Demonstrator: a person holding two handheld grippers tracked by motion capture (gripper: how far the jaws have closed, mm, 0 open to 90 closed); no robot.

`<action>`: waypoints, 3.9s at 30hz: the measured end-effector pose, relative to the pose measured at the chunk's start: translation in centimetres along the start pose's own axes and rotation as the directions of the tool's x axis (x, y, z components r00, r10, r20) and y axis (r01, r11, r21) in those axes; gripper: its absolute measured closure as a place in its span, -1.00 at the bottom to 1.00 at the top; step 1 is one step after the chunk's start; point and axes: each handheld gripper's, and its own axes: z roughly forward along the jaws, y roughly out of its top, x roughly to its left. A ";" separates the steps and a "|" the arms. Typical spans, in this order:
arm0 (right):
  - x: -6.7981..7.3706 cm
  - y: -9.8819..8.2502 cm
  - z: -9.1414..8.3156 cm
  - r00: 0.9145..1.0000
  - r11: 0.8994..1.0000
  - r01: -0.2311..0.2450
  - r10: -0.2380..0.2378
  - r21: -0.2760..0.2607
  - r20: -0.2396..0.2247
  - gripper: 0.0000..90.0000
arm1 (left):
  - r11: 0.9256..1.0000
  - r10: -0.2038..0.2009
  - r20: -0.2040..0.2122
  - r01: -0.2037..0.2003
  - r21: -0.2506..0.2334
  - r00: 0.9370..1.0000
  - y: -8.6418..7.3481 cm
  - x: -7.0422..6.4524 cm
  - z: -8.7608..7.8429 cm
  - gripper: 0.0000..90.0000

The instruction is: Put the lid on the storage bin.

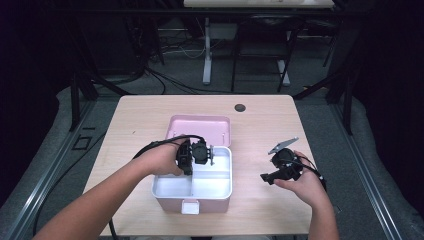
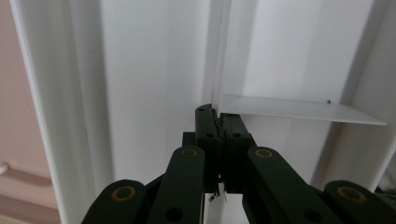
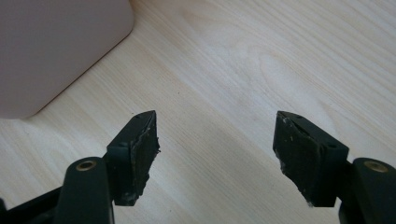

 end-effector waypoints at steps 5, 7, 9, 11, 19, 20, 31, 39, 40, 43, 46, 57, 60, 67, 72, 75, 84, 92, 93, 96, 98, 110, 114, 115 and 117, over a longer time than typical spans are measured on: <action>0.0 0.0 0.2 1.000 1.000 0.003 -0.003 0.003 -0.001 -0.32 | 1.000 -0.013 0.008 0.013 -0.017 1.000 -0.2 0.1 0.4 0.94; 0.1 0.0 0.2 1.000 1.000 0.003 -0.003 0.000 -0.003 -0.32 | 1.000 -0.013 0.010 0.013 -0.017 1.000 -0.2 0.1 0.5 0.94; 0.0 0.0 0.2 1.000 1.000 0.002 -0.002 0.005 -0.001 -0.32 | 1.000 -0.010 0.007 0.010 -0.016 1.000 -0.1 0.1 0.7 0.94; 0.0 0.0 0.2 1.000 1.000 0.001 -0.001 0.004 -0.003 -0.32 | 1.000 -0.012 0.010 0.012 -0.012 1.000 -0.1 0.1 1.0 0.93; 0.0 0.1 0.5 1.000 1.000 0.002 -0.003 0.013 0.010 -0.32 | 1.000 -0.018 0.015 0.018 -0.005 1.000 0.0 0.1 1.2 0.90; 0.0 0.1 0.5 1.000 1.000 0.007 -0.007 0.011 0.005 -0.32 | 1.000 -0.022 0.012 0.022 -0.008 1.000 0.0 0.0 1.2 0.90; 0.4 1.1 1.4 0.999 0.998 -0.033 0.034 -0.056 0.014 -0.32 | 1.000 -0.027 0.011 0.027 -0.011 1.000 -0.1 0.0 1.2 0.89; 1.2 2.8 0.8 0.999 0.987 -0.027 0.022 -0.159 -0.035 -0.31 | 0.999 -0.030 -0.026 0.030 -0.017 0.999 -0.1 -0.5 1.2 0.88; 1.2 3.0 0.8 0.999 0.987 -0.032 0.026 -0.158 -0.043 -0.31 | 0.999 -0.030 -0.023 0.029 -0.018 0.999 -0.1 -0.5 1.2 0.88; 1.4 3.8 0.6 1.000 0.990 -0.016 0.013 -0.137 -0.021 -0.31 | 0.999 -0.031 -0.016 0.030 -0.012 0.999 -0.1 -0.3 1.2 0.88; 1.3 4.7 0.0 0.999 0.991 -0.019 0.015 -0.132 -0.033 -0.31 | 0.999 -0.036 -0.001 0.036 -0.019 0.999 -0.1 -0.2 1.3 0.89; 1.3 8.2 -1.4 1.000 0.997 0.013 -0.013 -0.079 0.000 -0.21 | 1.000 -0.020 0.013 0.020 -0.011 1.000 0.0 0.0 1.2 0.89; 1.4 9.0 -1.5 1.000 0.998 0.020 -0.019 -0.060 0.018 -0.22 | 1.000 -0.022 0.011 0.022 -0.014 1.000 0.0 -0.1 1.3 0.89; 1.0 11.0 -1.8 0.998 0.999 0.014 -0.012 -0.036 0.058 -0.12 | 1.000 -0.015 0.005 0.015 -0.013 1.000 0.0 -0.1 1.2 0.89; 0.9 12.3 -1.5 0.998 0.999 0.012 -0.010 -0.043 0.061 -0.09 | 1.000 -0.014 0.008 0.014 -0.012 1.000 0.0 -0.1 1.3 0.89; 1.1 12.7 -1.1 0.997 0.999 0.013 -0.010 -0.045 0.071 -0.06 | 1.000 -0.010 0.003 0.010 -0.010 1.000 0.0 -0.1 1.2 0.89; 0.4 14.3 -0.6 0.995 0.991 -0.099 0.101 -0.090 0.022 0.08 | 1.000 -0.011 0.010 0.011 -0.012 1.000 0.0 0.0 1.3 0.90; 0.3 15.8 0.6 0.991 0.988 -0.129 0.132 -0.082 0.026 0.10 | 1.000 -0.005 0.006 0.005 -0.010 1.000 0.0 -0.1 1.3 0.90; 0.3 16.0 0.7 0.991 0.988 -0.130 0.133 -0.078 0.029 0.10 | 1.000 -0.005 0.003 0.005 -0.011 1.000 0.0 -0.1 1.3 0.90; 0.3 16.5 1.4 0.989 0.987 -0.144 0.147 -0.074 0.027 0.13 | 1.000 -0.004 0.000 0.004 -0.011 1.000 0.0 -0.2 1.3 0.90; 0.2 16.9 1.8 0.986 0.985 -0.157 0.160 -0.067 0.037 0.20 | 1.000 -0.003 0.001 0.003 -0.011 1.000 0.0 -0.2 1.3 0.90; -0.7 17.8 4.0 0.971 0.971 -0.233 0.235 -0.055 0.035 0.25 | 1.000 -0.002 0.002 0.002 -0.010 1.000 0.0 -0.2 1.3 0.90; -1.2 17.9 4.3 0.966 0.965 -0.255 0.257 -0.060 0.027 0.25 | 1.000 -0.002 0.001 0.002 -0.009 1.000 0.0 -0.2 1.2 0.90; -1.2 17.9 4.4 0.965 0.964 -0.258 0.260 -0.059 0.032 0.26 | 1.000 -0.001 0.001 0.001 -0.009 1.000 0.0 -0.2 1.2 0.90; -1.4 17.9 4.7 0.963 0.962 -0.267 0.269 -0.058 0.025 0.26 | 1.000 -0.002 0.000 0.002 -0.010 1.000 0.0 -0.2 1.2 0.90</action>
